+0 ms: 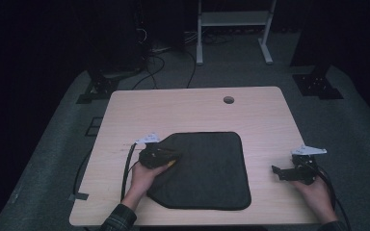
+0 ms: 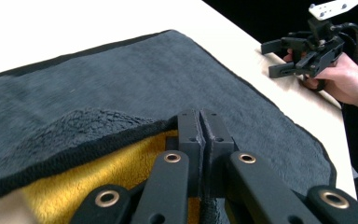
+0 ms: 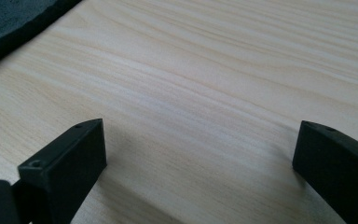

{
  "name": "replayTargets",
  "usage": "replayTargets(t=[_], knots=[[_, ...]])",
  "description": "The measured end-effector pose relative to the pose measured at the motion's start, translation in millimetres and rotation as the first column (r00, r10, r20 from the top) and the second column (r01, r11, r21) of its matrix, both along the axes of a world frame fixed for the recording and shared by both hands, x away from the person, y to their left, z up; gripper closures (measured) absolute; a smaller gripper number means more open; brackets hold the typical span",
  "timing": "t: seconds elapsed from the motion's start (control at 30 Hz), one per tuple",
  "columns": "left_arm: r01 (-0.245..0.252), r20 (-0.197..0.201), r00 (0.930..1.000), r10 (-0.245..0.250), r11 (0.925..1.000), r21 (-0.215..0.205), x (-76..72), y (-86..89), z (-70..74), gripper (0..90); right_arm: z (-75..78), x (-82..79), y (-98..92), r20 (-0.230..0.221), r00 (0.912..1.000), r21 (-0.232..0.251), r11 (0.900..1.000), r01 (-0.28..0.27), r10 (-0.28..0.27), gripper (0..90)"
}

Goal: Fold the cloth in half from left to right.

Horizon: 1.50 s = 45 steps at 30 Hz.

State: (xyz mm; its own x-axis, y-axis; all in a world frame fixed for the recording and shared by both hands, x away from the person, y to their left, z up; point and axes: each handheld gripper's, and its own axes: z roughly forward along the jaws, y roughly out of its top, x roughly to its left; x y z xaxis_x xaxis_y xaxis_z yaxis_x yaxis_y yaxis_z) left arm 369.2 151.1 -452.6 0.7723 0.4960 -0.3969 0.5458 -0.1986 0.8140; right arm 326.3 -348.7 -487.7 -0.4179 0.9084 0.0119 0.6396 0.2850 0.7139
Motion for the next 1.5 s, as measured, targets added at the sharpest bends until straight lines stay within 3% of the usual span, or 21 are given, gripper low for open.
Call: replayTargets(t=[0.57,1.3,1.5], knots=[[0.103,0.024,0.9944,-0.102,0.9946,-0.012,13.8,-51.7,6.9,87.6,0.0,0.0,0.0,0.0,1.0,0.0,1.0,-0.002,0.002,1.8],[0.182,0.007,0.9833,-0.182,0.9822,-0.046,29.4,-111.1,4.8,87.7,0.0,0.2,0.0,0.0,1.0,-0.001,1.0,-0.004,0.004,1.8],[0.214,0.0,0.9767,-0.214,0.9766,-0.018,30.1,-130.5,0.9,87.7,0.0,0.1,0.0,0.0,1.0,-0.001,1.0,-0.003,0.003,1.8]])
